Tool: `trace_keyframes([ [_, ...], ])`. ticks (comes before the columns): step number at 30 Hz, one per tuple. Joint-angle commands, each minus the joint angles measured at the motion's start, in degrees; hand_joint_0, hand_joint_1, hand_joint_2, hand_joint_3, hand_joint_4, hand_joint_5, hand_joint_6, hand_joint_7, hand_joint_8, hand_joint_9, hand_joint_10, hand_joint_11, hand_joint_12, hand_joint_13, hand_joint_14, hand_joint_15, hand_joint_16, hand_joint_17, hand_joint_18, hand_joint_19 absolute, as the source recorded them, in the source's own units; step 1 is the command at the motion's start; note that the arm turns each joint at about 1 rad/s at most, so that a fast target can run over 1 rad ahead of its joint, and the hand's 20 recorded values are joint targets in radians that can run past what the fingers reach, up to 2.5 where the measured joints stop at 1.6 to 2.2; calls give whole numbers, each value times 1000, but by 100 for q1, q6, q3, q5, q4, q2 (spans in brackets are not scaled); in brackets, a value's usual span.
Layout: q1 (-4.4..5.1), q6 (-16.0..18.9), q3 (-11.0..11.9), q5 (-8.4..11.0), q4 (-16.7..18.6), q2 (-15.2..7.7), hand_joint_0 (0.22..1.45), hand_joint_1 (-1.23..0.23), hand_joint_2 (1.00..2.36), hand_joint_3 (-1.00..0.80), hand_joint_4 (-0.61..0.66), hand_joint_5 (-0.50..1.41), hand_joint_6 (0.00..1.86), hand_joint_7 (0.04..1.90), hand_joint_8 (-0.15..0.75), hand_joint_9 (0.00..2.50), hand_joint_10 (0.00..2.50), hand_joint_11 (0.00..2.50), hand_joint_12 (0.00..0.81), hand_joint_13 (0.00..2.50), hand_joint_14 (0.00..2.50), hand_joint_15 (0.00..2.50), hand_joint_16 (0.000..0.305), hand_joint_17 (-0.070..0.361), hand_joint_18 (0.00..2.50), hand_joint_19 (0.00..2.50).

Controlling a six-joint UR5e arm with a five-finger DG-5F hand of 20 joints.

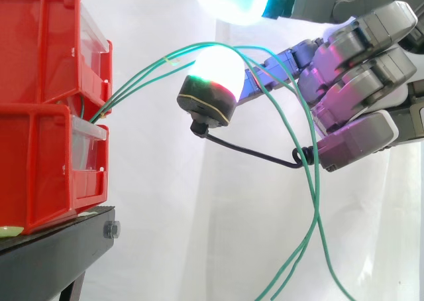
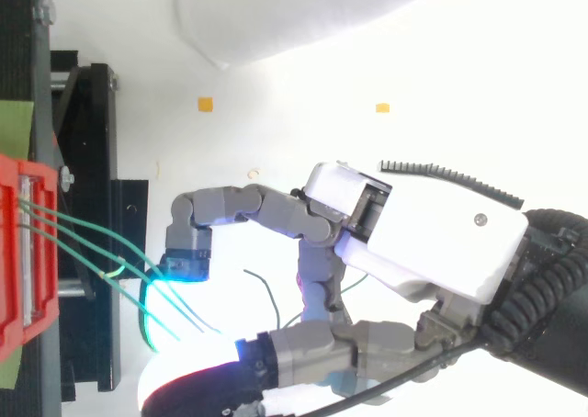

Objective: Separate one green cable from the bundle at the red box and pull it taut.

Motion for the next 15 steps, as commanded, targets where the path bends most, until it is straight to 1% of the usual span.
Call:
trace_keyframes([
  [1,0,0,0,0,0,0,452,-580,1000,-500,197,95,501,1417,288,2032,43,1301,443,1779,436,1617,87,195,2001,901],
  [2,0,0,-9,0,0,0,446,-574,1000,-500,199,95,501,1419,298,2031,42,1279,446,1782,424,1618,87,197,2007,896],
  [6,0,-8,-9,0,0,0,439,-564,1000,-500,185,99,501,1397,286,2038,42,1268,455,1792,420,1605,88,197,2016,886],
  [7,0,-8,-9,0,0,0,442,-566,1000,-500,164,106,501,1394,274,2060,41,1253,434,1797,421,1591,87,195,2016,889],
  [11,0,-8,-9,0,0,0,537,-539,1000,-500,127,112,500,1408,239,2079,42,1315,376,1788,438,1620,77,174,1949,958],
  [12,0,-8,-9,0,0,0,543,-540,1000,-500,127,113,500,1409,242,2079,42,1333,374,1785,435,1635,77,173,1950,960],
  [14,0,-8,-17,0,0,0,605,-560,1000,-500,108,114,501,1418,230,2086,41,1345,360,1792,426,1662,73,165,1938,989],
  [15,0,-8,-17,0,0,0,608,-562,1000,-500,105,115,501,1414,227,2086,42,1345,360,1791,430,1661,73,165,1940,990],
])
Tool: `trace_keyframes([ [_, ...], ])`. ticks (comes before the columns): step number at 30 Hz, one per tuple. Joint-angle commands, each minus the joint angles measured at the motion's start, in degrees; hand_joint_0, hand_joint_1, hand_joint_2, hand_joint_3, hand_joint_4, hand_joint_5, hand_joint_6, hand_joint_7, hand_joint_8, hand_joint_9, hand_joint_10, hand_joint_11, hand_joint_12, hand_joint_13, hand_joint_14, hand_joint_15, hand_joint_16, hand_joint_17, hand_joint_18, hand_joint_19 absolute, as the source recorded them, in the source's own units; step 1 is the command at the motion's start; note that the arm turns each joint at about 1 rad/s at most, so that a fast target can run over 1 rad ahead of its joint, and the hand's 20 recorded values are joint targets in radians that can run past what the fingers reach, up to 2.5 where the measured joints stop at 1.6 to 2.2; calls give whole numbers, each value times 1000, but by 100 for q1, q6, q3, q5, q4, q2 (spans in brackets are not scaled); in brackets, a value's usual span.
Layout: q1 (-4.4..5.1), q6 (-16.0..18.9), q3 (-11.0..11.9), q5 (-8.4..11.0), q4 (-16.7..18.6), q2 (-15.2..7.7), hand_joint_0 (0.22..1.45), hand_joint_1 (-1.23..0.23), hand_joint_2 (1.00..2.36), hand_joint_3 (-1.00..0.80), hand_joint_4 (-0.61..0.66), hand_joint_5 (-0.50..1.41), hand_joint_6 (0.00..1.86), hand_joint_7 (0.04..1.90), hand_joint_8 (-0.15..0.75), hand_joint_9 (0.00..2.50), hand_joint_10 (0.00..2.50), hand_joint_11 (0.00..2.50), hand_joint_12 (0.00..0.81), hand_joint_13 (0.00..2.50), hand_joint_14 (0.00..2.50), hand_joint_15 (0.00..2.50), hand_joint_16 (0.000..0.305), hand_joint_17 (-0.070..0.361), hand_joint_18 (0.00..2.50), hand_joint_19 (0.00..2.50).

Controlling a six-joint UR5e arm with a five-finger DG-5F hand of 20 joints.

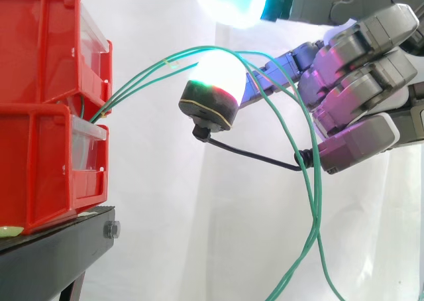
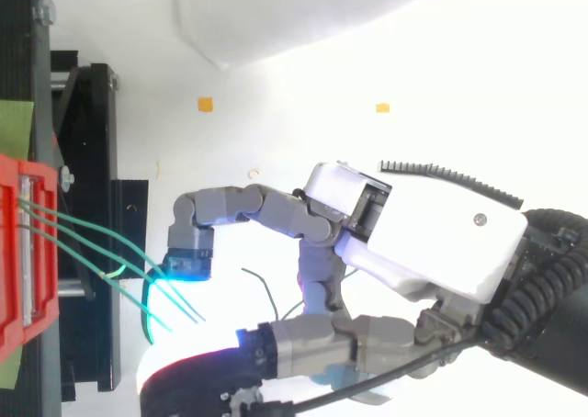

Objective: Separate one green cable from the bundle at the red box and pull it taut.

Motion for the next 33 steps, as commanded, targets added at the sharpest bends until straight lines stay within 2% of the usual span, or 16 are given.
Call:
trace_keyframes([
  [1,0,0,-2,0,0,0,636,-569,1000,-500,107,114,502,1412,231,2089,42,1334,352,1800,420,1665,73,164,1942,980],
  [5,0,0,-2,0,0,0,683,-600,1000,-500,110,116,500,1420,230,2100,44,1360,362,1811,408,1681,73,164,1949,977],
  [18,0,0,-2,0,0,0,725,-672,1000,-500,106,117,500,1425,235,2102,43,1371,359,1825,392,1698,73,165,1958,958],
  [27,0,0,-11,0,0,0,732,-845,1003,-471,119,112,500,1452,260,2082,42,1385,371,1812,397,1688,75,169,1942,931],
  [29,0,0,-11,0,0,0,653,-931,1000,-500,156,92,539,1387,265,2058,42,1378,391,1789,360,1704,76,171,1895,918],
  [30,0,0,-11,0,0,0,631,-930,1000,-500,159,90,544,1378,272,2056,42,1378,388,1791,352,1696,76,172,1891,929],
  [32,0,9,-20,0,0,0,495,-893,1000,-500,182,92,539,1385,297,2067,42,1350,426,1827,274,1696,83,187,1935,887],
  [33,0,9,-20,0,0,0,477,-884,1000,-500,185,94,535,1394,300,2070,42,1350,427,1836,269,1695,84,189,1952,873],
])
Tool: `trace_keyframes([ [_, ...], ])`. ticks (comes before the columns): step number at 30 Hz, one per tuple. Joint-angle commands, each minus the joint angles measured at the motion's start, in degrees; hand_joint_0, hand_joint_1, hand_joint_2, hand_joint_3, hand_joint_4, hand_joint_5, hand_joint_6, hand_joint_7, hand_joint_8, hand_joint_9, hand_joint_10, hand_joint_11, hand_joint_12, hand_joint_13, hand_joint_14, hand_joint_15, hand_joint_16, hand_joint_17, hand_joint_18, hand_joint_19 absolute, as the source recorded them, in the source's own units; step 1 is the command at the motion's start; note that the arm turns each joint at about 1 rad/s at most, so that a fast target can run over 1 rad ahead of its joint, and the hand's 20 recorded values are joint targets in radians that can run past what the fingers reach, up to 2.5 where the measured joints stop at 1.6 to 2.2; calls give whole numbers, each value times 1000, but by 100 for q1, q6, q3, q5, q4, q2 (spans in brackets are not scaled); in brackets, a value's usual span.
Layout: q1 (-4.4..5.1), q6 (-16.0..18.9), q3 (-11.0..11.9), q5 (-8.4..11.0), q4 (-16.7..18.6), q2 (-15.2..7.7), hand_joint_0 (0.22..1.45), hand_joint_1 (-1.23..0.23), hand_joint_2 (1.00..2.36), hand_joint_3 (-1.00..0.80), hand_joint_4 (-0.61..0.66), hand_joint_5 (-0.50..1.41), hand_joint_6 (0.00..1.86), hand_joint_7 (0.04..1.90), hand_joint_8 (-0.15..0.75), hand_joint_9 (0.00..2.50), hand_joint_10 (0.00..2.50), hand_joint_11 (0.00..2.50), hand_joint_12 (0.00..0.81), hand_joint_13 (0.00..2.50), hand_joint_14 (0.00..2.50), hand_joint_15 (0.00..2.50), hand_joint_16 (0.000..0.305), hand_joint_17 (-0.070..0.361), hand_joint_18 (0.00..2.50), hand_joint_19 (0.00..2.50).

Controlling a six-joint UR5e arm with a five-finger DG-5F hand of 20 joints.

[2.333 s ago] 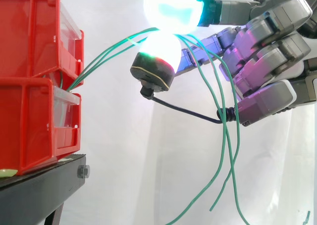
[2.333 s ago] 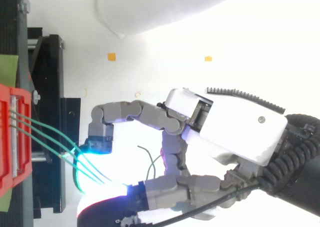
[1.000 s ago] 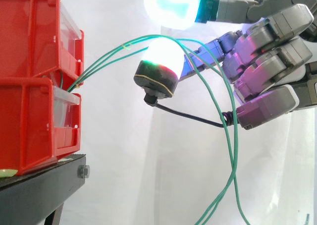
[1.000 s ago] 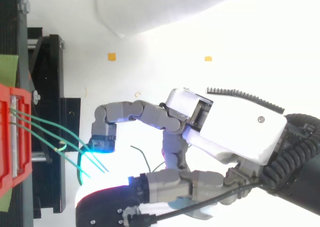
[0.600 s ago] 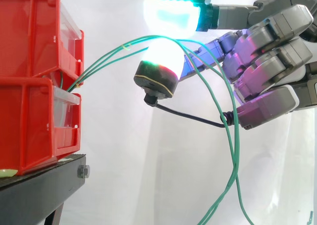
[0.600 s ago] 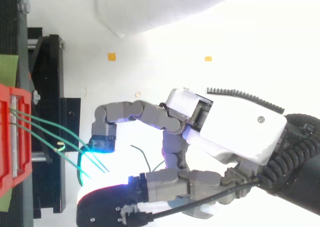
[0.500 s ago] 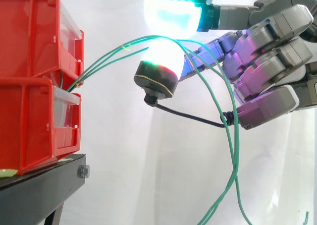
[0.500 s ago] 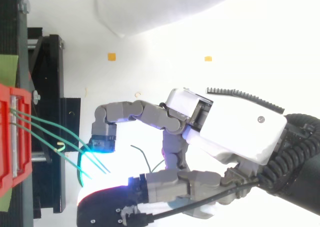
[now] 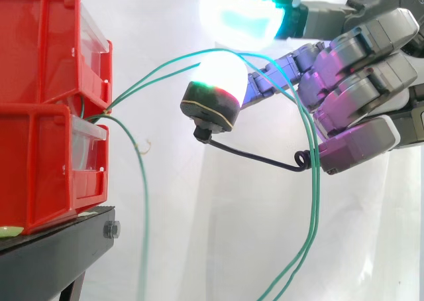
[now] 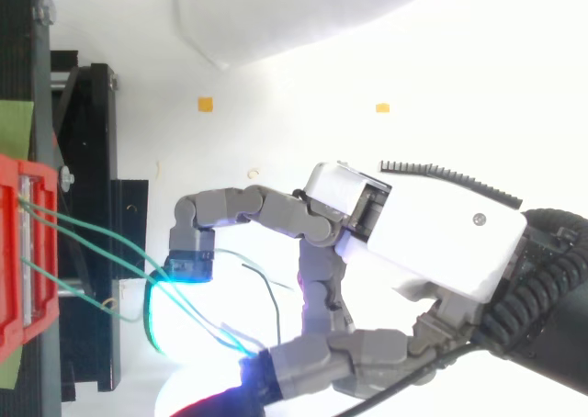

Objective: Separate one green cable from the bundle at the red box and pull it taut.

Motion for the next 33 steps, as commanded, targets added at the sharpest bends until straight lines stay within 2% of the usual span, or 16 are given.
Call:
trace_keyframes([
  [1,0,-2,-5,0,0,0,440,-814,1000,-500,190,98,525,1404,311,2082,43,1318,457,1867,230,1682,88,198,1985,850],
  [7,0,15,-49,0,0,0,409,-629,1000,-500,171,113,506,1417,286,2129,42,1267,464,1925,171,1674,90,203,2035,813],
  [8,0,15,-49,0,0,0,430,-561,1000,-500,153,116,506,1414,279,2141,42,1282,444,1921,170,1678,89,199,2019,824],
  [11,0,15,-67,0,0,0,499,-496,1000,-500,132,112,522,1376,252,2135,42,1307,399,1899,191,1693,82,185,1958,872],
  [15,0,15,-67,0,0,0,621,-498,1000,-500,108,108,536,1339,230,2135,42,1358,353,1882,196,1726,76,170,1915,919],
  [17,0,33,-67,0,0,0,678,-574,1000,-500,102,111,528,1363,234,2146,43,1371,371,1892,187,1739,75,170,1925,918],
  [33,0,33,-76,0,0,0,728,-670,1004,-464,86,116,514,1416,252,2140,42,1384,379,1904,168,1750,76,170,1920,900],
])
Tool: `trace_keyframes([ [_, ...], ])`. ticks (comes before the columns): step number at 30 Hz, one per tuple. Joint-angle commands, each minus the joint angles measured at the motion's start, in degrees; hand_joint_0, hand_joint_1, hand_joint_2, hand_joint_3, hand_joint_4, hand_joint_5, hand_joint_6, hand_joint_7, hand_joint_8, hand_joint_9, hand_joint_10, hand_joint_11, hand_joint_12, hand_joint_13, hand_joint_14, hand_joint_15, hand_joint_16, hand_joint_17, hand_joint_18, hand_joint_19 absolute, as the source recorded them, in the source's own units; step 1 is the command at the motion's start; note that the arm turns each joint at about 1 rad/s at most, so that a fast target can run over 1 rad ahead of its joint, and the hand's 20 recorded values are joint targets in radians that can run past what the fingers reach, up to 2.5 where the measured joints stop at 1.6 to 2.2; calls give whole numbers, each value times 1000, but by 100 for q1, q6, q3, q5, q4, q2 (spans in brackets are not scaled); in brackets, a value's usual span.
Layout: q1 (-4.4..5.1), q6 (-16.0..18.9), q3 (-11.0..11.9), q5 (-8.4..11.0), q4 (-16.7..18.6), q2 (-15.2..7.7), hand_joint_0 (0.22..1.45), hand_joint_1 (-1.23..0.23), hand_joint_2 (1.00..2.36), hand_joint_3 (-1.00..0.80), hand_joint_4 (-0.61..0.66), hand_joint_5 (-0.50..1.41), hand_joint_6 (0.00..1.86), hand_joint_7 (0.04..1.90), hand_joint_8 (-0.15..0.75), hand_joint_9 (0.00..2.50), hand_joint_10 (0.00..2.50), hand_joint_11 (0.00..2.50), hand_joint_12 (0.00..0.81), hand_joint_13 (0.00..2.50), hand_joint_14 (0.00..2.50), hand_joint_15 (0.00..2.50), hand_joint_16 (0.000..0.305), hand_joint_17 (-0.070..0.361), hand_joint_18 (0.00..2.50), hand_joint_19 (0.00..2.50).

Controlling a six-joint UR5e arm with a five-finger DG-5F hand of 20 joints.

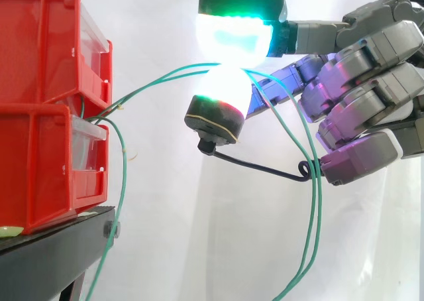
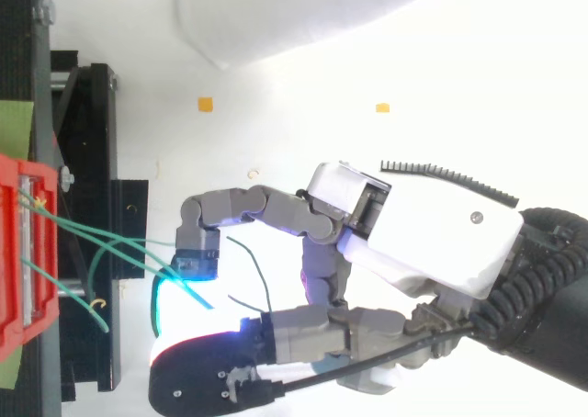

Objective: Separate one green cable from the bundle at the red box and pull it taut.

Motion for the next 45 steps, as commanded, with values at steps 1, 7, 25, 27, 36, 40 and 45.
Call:
trace_keyframes([
  [1,0,9,-1,0,0,0,718,-744,1003,-465,93,113,515,1432,255,2128,42,1379,371,1898,158,1741,76,171,1903,886],
  [7,0,9,-1,0,-9,0,477,-668,1000,-500,159,103,542,1371,275,2131,42,1334,422,1918,146,1711,86,194,1966,838],
  [25,0,-17,-10,0,-9,0,730,-574,1010,-407,141,117,517,1410,230,2173,44,1371,375,1933,99,1739,76,171,1929,890],
  [27,0,-9,-1,0,-9,0,731,-577,1011,-400,142,118,517,1412,228,2172,44,1379,375,1936,98,1728,76,171,1928,889],
  [36,0,-26,-10,18,-9,0,652,-635,1005,-448,151,102,545,1379,243,2141,43,1362,388,1909,103,1753,79,178,1903,875],
  [40,0,-9,-10,0,-9,0,493,-479,1000,-500,187,103,530,1413,260,2135,44,1298,424,1931,44,1741,88,199,1965,836],
  [45,0,-26,-10,18,-9,0,540,-384,1012,-369,182,98,532,1405,246,2106,45,1287,397,1901,4,1755,85,192,1907,858],
])
